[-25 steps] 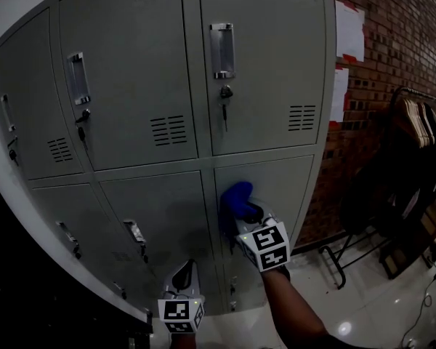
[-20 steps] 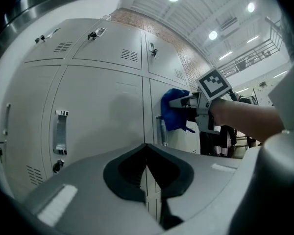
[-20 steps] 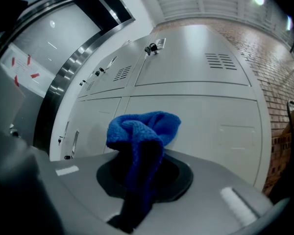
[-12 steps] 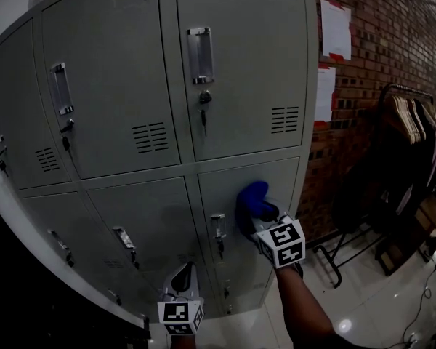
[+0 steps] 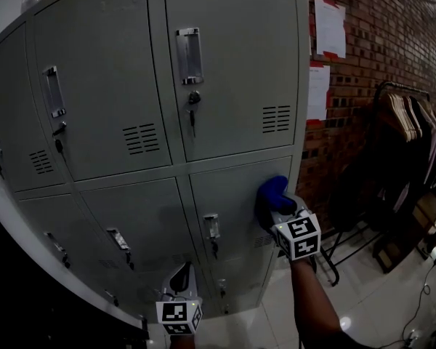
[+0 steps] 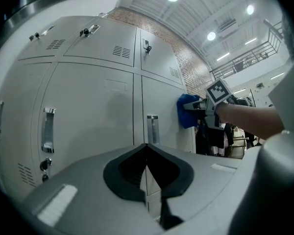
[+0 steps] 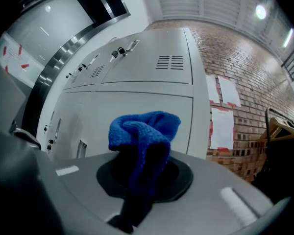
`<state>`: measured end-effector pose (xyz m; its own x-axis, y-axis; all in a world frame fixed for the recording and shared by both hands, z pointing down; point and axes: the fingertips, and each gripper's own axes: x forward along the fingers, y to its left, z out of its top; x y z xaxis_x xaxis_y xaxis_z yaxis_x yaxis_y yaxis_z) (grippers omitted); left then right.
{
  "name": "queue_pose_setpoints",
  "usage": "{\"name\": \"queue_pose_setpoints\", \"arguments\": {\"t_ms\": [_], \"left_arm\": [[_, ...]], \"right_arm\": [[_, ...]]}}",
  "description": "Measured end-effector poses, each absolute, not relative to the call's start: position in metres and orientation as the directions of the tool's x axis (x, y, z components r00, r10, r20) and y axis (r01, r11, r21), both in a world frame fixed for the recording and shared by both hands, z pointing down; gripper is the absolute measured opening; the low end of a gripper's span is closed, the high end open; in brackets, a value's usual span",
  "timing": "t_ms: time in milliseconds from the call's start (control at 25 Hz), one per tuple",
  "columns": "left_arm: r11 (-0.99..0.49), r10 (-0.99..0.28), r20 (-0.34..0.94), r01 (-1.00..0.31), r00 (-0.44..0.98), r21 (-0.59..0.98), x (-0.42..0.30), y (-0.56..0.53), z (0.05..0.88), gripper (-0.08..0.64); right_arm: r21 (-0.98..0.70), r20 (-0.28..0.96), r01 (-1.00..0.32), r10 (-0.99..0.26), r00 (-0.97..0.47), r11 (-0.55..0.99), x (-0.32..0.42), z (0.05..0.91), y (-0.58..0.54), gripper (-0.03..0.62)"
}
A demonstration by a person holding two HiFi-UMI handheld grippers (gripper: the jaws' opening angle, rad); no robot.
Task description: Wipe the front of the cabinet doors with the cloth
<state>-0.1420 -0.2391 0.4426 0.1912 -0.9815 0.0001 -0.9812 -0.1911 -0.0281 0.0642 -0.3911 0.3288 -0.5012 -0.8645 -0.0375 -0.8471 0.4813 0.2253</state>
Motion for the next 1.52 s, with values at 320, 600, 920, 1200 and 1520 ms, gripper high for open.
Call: {"name": "queue_pose_setpoints", "arguments": {"t_ms": [320, 600, 920, 1200, 1520], "left_arm": [[-0.188, -0.982, 0.005, -0.982, 0.188, -0.025, -0.139, -0.241, 0.445, 0.014], [-0.185, -0.983, 0.006, -0.982, 0.185, -0.027, -0.138, -0.239, 0.444, 0.014], [-0.184, -0.983, 0.006, -0.983, 0.183, -0.027, -0.139, -0.236, 0.446, 0.014], [-0.162, -0.987, 0.004, -0.987, 0.162, -0.023, -0.151, -0.229, 0.446, 0.014], [-0.116, -0.993, 0.001, -0.993, 0.116, -0.018, -0.177, -0.220, 0.446, 0.014]], "right_arm": [[0.209, -0.030, -0.867, -0.884, -0.467, 0.452, 0.096, 0.331, -0.401, 0.049], [0.209, -0.023, -0.878, -0.896, -0.444, 0.430, 0.110, 0.331, -0.404, 0.048], [0.213, -0.043, -0.849, -0.864, -0.502, 0.483, 0.068, 0.335, -0.379, 0.049], [0.194, -0.007, -0.743, -0.756, -0.654, 0.640, -0.037, 0.362, -0.349, 0.049], [0.210, 0.029, -0.671, -0.691, -0.723, 0.711, -0.102, 0.378, -0.336, 0.049]]}}
